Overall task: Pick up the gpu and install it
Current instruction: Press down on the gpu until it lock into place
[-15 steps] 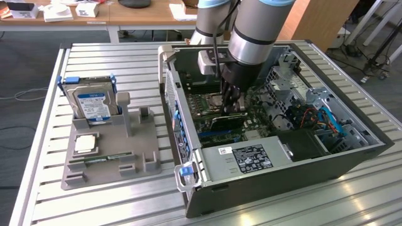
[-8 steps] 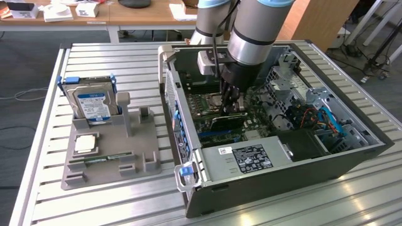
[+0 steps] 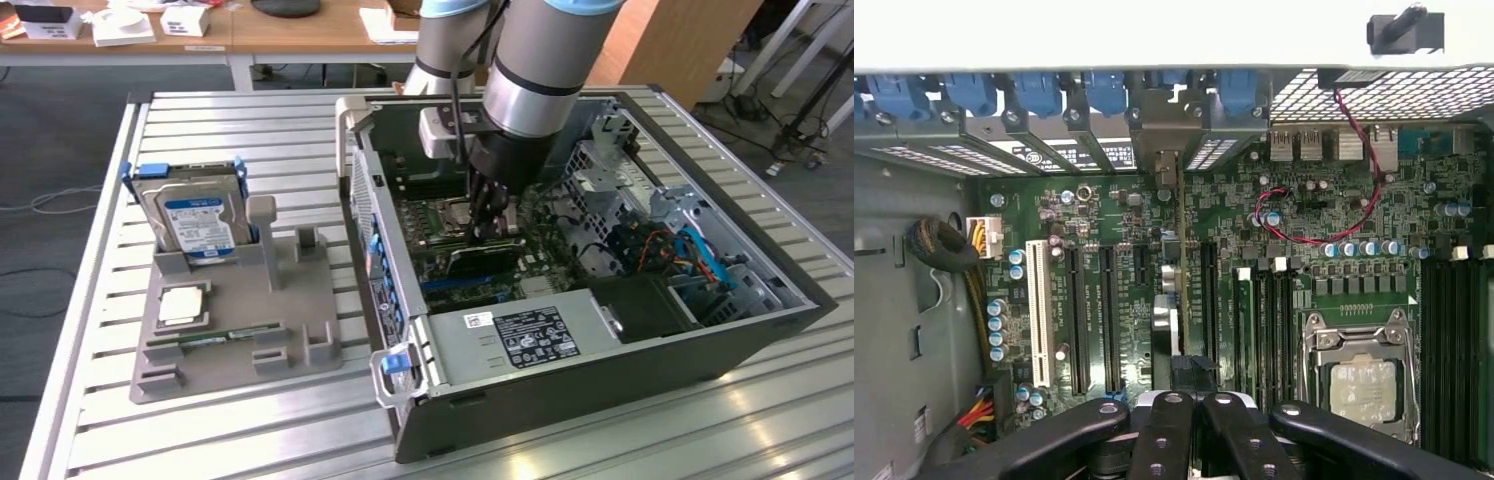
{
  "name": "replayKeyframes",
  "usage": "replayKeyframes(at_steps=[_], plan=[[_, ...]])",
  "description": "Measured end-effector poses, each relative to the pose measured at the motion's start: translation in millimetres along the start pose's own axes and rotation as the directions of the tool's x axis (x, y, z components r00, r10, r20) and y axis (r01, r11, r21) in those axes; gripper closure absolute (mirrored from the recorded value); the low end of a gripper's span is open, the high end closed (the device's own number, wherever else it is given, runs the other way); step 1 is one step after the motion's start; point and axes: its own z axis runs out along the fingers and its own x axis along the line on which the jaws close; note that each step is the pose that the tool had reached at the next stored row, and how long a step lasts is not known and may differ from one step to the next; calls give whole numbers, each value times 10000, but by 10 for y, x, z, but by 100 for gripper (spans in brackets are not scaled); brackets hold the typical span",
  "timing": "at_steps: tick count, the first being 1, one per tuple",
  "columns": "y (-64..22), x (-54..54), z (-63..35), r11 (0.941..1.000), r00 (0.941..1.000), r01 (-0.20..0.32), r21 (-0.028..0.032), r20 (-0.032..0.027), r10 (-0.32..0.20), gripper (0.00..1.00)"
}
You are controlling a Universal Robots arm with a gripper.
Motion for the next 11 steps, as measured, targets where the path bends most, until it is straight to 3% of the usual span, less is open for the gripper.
replayKeyframes(at_steps=[11], plan=[[-1, 4, 68, 10000, 10000, 0, -1, 1, 0, 89]])
